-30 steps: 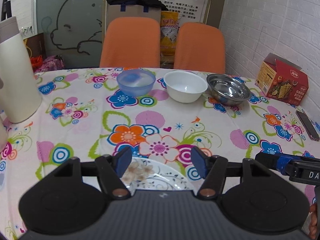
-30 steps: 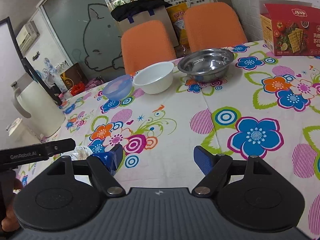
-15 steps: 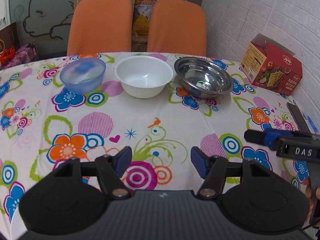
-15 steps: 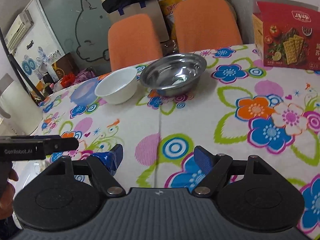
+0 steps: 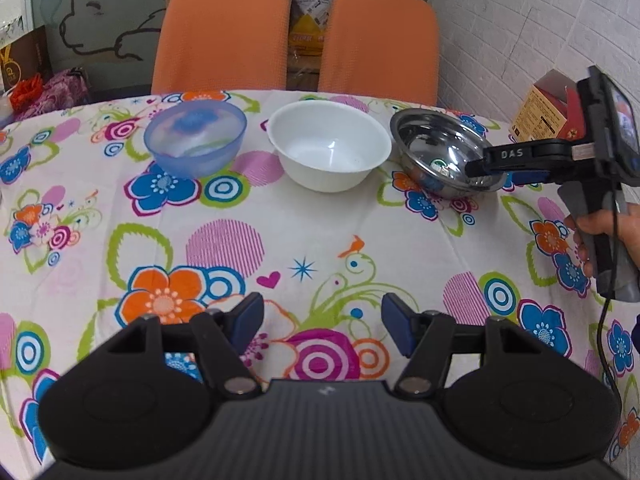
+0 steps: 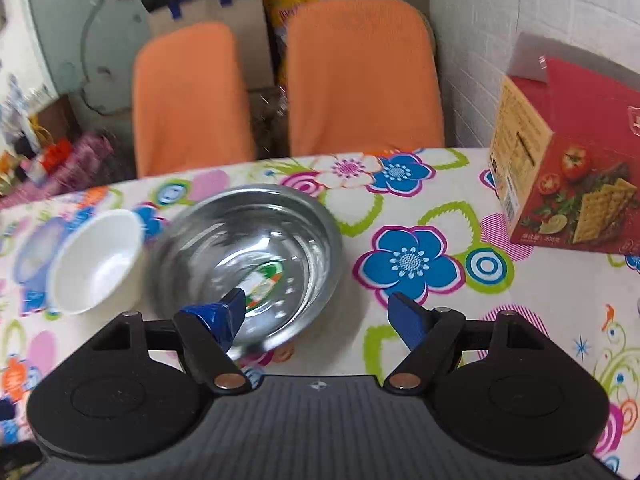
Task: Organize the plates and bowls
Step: 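Move the right gripper to the steel bowl and grasp its rim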
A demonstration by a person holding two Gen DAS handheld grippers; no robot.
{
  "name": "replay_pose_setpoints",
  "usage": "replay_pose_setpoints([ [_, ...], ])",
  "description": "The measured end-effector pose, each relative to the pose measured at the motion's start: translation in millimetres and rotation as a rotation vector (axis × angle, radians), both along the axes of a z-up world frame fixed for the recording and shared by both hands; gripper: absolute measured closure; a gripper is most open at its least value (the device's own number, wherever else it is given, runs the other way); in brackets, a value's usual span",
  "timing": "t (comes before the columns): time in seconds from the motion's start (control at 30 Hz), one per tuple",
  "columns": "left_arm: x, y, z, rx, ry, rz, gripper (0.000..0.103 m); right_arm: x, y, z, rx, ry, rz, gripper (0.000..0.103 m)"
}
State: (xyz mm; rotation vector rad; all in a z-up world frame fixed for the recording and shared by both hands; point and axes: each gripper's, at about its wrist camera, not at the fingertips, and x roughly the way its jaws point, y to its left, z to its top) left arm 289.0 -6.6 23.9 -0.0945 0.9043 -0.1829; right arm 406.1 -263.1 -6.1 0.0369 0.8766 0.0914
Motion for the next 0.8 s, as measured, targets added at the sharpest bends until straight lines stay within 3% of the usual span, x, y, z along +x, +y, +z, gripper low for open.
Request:
replay_pose_setpoints([
  [0.1,-5.1,8.9,5.2,-0.002,-0.023,0.012,0.039,18.2,8.5,-14.0,-0.071,0.082,0.008,0.039],
  [0.4,-20.2,34.4,10.4,-0.053,-0.043,0.047,0.039,23.7,16.0,-13.2,-0.096,0.208,0.005,0.038],
  [0.6,-32.9,38.7,18.7,-0.075,-0.067,0.051,0.039,6.2,11.8,-9.8,-0.035,0.308,0.034,0.038],
  [0.8,-41.7,23.6,23.0,-0.068,-0.083,0.005,0.039,-37.5,11.2,-10.0,-0.040,0.331,0.119,0.038],
])
